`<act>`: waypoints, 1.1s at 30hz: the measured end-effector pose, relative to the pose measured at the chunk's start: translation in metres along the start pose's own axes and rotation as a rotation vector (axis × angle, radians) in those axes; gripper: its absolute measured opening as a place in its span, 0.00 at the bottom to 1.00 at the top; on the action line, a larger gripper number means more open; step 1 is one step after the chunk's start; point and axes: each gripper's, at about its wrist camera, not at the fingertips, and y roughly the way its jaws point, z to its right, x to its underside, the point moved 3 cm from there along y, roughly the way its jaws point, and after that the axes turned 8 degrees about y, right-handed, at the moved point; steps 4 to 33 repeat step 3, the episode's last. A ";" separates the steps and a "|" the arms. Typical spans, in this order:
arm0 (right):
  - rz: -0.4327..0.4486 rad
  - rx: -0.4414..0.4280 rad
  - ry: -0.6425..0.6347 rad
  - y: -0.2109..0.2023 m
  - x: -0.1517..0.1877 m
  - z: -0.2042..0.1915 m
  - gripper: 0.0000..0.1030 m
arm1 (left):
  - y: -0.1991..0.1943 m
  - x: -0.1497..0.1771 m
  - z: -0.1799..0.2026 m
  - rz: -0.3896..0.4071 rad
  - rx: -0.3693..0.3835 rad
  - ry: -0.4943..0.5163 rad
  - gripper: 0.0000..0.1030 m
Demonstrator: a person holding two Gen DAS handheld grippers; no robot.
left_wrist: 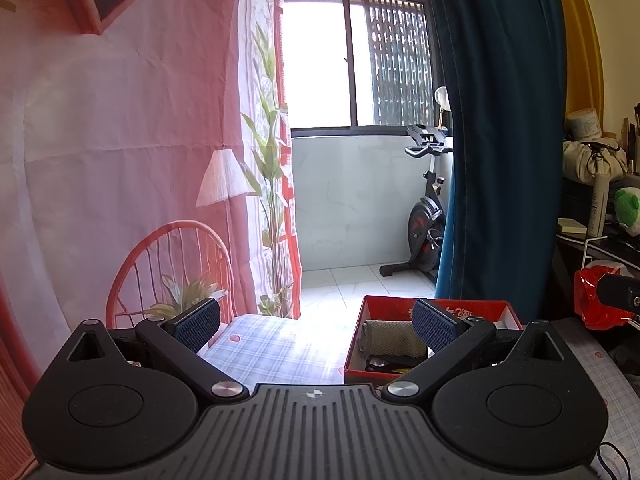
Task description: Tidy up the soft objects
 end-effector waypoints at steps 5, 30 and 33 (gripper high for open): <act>0.002 0.000 0.000 0.000 0.000 0.000 1.00 | 0.001 -0.001 -0.001 0.000 0.002 -0.002 1.00; 0.002 0.000 0.000 0.000 0.000 0.000 1.00 | 0.001 -0.001 -0.001 0.000 0.002 -0.002 1.00; 0.002 0.000 0.000 0.000 0.000 0.000 1.00 | 0.001 -0.001 -0.001 0.000 0.002 -0.002 1.00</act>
